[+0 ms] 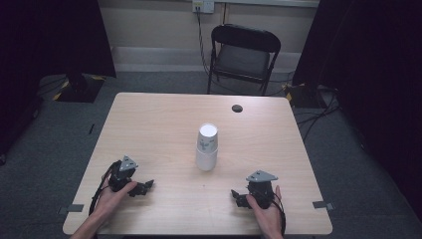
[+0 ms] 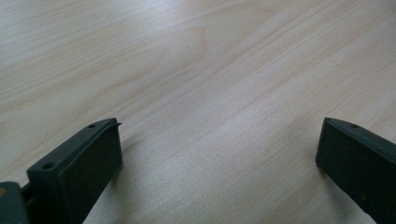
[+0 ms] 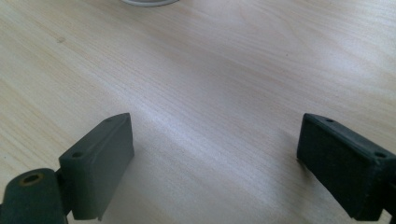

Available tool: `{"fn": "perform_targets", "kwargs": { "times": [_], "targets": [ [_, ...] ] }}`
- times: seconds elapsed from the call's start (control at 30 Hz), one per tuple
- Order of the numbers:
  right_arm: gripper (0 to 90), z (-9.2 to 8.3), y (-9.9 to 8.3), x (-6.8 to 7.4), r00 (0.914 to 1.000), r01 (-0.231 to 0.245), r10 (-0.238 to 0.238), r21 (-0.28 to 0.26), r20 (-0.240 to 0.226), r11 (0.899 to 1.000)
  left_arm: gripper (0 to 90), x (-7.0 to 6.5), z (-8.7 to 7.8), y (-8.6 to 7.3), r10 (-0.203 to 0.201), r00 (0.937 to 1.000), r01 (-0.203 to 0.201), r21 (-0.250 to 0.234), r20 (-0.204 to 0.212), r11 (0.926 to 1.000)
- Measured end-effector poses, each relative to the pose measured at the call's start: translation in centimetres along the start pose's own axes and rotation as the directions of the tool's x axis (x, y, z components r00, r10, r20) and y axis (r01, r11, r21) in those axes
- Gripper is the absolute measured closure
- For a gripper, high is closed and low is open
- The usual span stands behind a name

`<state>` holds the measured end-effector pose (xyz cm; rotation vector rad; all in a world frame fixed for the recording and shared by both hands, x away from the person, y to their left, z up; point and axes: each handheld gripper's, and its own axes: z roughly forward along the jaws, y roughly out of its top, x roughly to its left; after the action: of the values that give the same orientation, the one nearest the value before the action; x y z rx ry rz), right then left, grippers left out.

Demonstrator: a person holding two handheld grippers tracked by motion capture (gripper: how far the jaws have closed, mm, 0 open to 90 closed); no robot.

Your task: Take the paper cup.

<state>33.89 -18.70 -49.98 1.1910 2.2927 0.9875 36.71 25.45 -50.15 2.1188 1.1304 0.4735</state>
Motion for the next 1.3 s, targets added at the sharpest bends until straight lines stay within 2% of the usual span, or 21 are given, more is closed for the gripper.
{"fn": "perform_targets", "kwargs": {
  "times": [0.1, 0.3, 0.43, 0.47, 0.57, 0.6, 0.7, 0.73, 0.77, 0.83, 0.87, 0.9, 0.97, 1.0, 1.03, 1.07, 1.1, 1.13, 1.23, 1.3],
  "targets": [
    [10.4, 0.0, 0.0, 0.0, 1.0, 0.001, -0.001, 0.001, 0.0, 1.0, 8.7, -0.1, -0.1, 0.1, -0.015, 0.9999, 0.015, -0.013, -0.006, 0.9998],
    [10.1, 0.4, 0.4, -0.8, 1.0, 0.008, -0.008, 0.001, -0.006, 1.0, 16.2, -0.3, -0.4, 0.1, -0.023, 0.9996, 0.023, -0.016, -0.016, 0.9996],
    [10.1, 0.7, 0.6, -1.2, 0.9999, 0.008, -0.008, 0.001, -0.013, 1.0, 16.2, -0.7, -0.5, 0.2, -0.006, 0.9999, 0.006, -0.001, 0.016, 1.0],
    [10.1, 0.8, 0.8, -1.5, 0.9998, 0.015, -0.015, 0.002, -0.014, 1.0, 16.1, -0.8, -0.6, 0.2, -0.022, 0.9977, 0.023, -0.006, 0.064, 0.9997],
    [10.1, 1.0, 0.9, -1.7, 0.9996, 0.02, -0.02, 0.001, -0.02, 1.0, 16.5, -0.9, -0.7, 0.3, -0.015, 0.9973, 0.015, -0.003, 0.072, 0.9999],
    [10.1, 1.2, 1.1, -1.9, 0.9993, 0.027, -0.027, 0.0, -0.027, 1.0, 16.5, -1.1, -0.9, 0.3, 0.016, 0.9973, -0.016, -0.001, 0.072, 0.9999],
    [10.2, 1.2, 1.1, -2.0, 0.9993, 0.026, -0.026, 0.0, -0.028, 1.0, 16.6, -1.4, -1.1, 0.4, 0.028, 0.9962, -0.027, -0.011, 0.082, 0.9996],
    [10.2, 1.2, 1.1, -2.0, 0.9993, 0.026, -0.026, 0.0, -0.029, 1.0, 16.6, -1.7, -1.5, 0.8, 0.048, 0.9946, -0.046, -0.022, 0.092, 0.9987],
    [10.1, 1.2, 1.1, -2.0, 0.9992, 0.026, -0.026, 0.0, -0.029, 1.0, 16.6, -2.0, -1.7, 0.9, 0.05, 0.9939, -0.047, -0.035, 0.098, 0.9983],
    [10.2, 1.2, 1.1, -2.0, 0.9992, 0.026, -0.026, 0.0, -0.029, 1.0, 16.6, -2.3, -1.9, 1.2, 0.059, 0.9938, -0.054, -0.05, 0.094, 0.9973],
    [10.2, 1.2, 1.1, -2.0, 0.9992, 0.026, -0.026, 0.0, -0.029, 1.0, 16.7, -2.8, -2.4, 1.6, 0.085, 0.9925, -0.077, -0.085, 0.088, 0.9934],
    [10.2, 1.2, 1.1, -2.0, 0.9992, 0.026, -0.026, 0.0, -0.029, 1.0, 17.0, -2.8, -2.4, 1.6, 0.085, 0.9925, -0.077, -0.085, 0.088, 0.9934],
    [10.2, 1.2, 1.1, -2.0, 0.9992, 0.026, -0.026, 0.0, -0.029, 1.0, 17.0, -3.3, -2.8, 2.0, 0.102, 0.9894, -0.09, -0.114, 0.104, 0.9894],
    [10.2, 1.2, 1.1, -2.0, 0.9992, 0.027, -0.027, 0.0, -0.029, 1.0, 17.0, -3.8, -3.1, 2.4, 0.127, 0.9855, -0.113, -0.129, 0.112, 0.9853],
    [10.2, 1.2, 1.1, -2.0, 0.9992, 0.027, -0.027, 0.0, -0.029, 1.0, 17.9, -3.8, -3.1, 2.4, 0.127, 0.9855, -0.113, -0.129, 0.112, 0.9853],
    [10.1, 1.2, 1.1, -2.0, 0.9992, 0.027, -0.027, 0.0, -0.03, 1.0, 18.9, -4.1, -3.2, 2.8, 0.143, 0.9804, -0.123, -0.143, 0.136, 0.982],
    [10.1, 1.2, 1.1, -2.0, 0.9992, 0.027, -0.027, 0.0, -0.03, 1.0, 18.7, -4.1, -3.2, 2.8, 0.143, 0.9804, -0.123, -0.143, 0.136, 0.982],
    [10.1, 1.2, 1.1, -2.0, 0.9992, 0.028, -0.028, 0.0, -0.03, 1.0, 18.5, -4.3, -3.2, 3.3, 0.158, 0.9768, -0.136, -0.151, 0.145, 0.9791],
    [10.1, 1.2, 1.1, -2.0, 0.9992, 0.028, -0.028, 0.001, -0.03, 1.0, 19.0, -4.4, -3.2, 3.8, 0.167, 0.9734, -0.142, -0.158, 0.157, 0.9772],
    [10.1, 1.2, 1.1, -2.0, 0.9992, 0.027, -0.027, 0.001, -0.03, 1.0, 19.0, -4.4, -3.4, 4.6, 0.179, 0.9694, -0.148, -0.179, 0.168, 0.9727]
  ]
}}
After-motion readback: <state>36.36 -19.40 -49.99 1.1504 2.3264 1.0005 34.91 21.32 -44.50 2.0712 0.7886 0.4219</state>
